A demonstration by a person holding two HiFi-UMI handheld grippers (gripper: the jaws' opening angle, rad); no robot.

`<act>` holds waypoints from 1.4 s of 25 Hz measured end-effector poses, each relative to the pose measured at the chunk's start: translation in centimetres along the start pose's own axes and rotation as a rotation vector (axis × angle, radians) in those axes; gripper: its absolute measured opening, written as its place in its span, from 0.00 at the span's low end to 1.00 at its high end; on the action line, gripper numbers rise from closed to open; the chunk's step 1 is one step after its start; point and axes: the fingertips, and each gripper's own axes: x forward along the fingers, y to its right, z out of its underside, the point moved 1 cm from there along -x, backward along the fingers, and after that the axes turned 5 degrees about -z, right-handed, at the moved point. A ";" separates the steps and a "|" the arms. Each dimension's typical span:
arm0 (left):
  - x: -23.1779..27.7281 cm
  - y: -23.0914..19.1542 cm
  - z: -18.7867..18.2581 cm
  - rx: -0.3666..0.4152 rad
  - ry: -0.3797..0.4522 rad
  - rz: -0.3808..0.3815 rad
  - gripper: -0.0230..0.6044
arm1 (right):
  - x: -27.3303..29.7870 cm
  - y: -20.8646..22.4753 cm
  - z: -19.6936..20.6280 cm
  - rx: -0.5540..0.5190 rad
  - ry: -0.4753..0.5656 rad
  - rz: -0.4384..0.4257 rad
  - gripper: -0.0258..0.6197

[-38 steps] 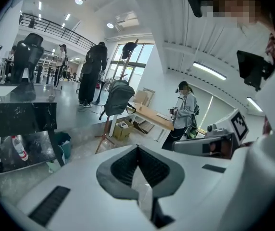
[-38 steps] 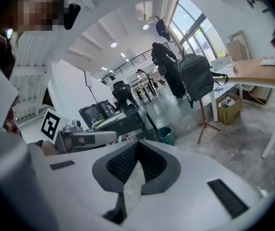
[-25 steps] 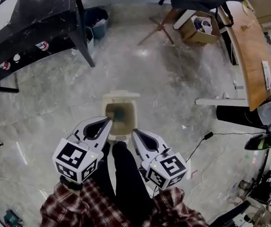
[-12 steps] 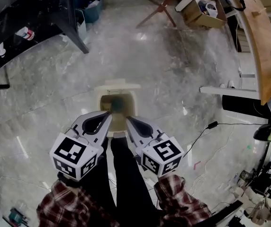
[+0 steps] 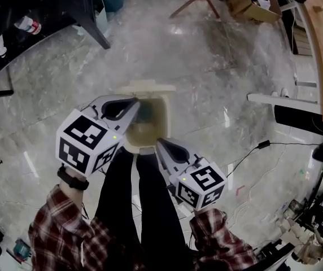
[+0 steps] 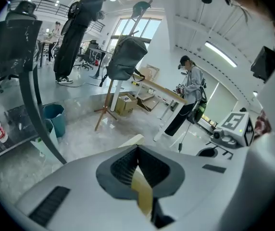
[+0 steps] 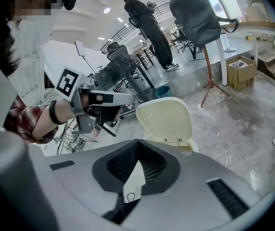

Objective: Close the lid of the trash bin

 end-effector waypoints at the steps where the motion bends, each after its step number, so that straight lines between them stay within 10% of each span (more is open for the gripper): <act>1: 0.2 -0.5 -0.2 0.007 -0.010 0.003 0.05 | 0.0 -0.2 0.0 -0.003 -0.003 -0.008 0.06; 29: 4.8 -3.3 0.2 0.161 -0.300 0.294 0.14 | -0.3 0.5 2.3 0.054 -0.016 -0.037 0.06; 35: 4.1 -2.2 1.5 0.003 -0.270 0.359 0.14 | -0.6 0.7 1.9 0.058 -0.004 -0.030 0.06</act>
